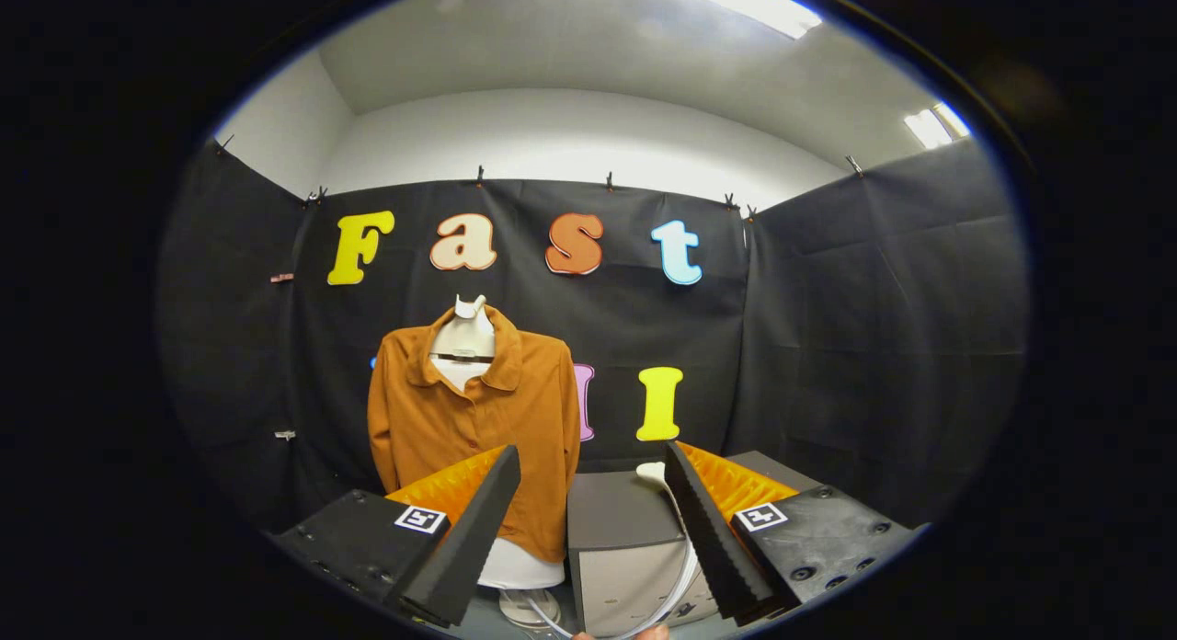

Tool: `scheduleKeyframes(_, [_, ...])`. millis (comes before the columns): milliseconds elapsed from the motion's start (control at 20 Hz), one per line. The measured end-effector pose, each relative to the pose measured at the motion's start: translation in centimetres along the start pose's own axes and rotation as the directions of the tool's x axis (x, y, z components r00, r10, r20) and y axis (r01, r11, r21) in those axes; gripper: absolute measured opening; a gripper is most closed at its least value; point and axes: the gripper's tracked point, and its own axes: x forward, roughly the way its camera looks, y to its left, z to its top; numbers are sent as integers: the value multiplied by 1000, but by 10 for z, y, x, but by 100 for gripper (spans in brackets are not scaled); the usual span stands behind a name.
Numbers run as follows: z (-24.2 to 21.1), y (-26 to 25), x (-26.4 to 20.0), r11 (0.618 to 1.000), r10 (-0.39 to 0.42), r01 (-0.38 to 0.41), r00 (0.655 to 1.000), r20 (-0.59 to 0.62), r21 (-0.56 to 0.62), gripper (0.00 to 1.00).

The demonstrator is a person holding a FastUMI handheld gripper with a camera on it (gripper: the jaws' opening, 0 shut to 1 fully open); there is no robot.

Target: Iron the clothes twice with a garment steamer, once on the left side and once on the right side.

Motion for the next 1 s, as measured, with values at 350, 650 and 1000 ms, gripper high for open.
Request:
scheduleKeyframes(350, [-69, -38, 71, 999, 5, 7, 962, -274, 43, 99])
scheduleKeyframes(650, [-144, -92, 140, 1000, -23, 29, 869, -494, 5, 99])
scheduleKeyframes(1000, [-242, -137, 201, 999, -19, 44, 723, -691, 19, 99])
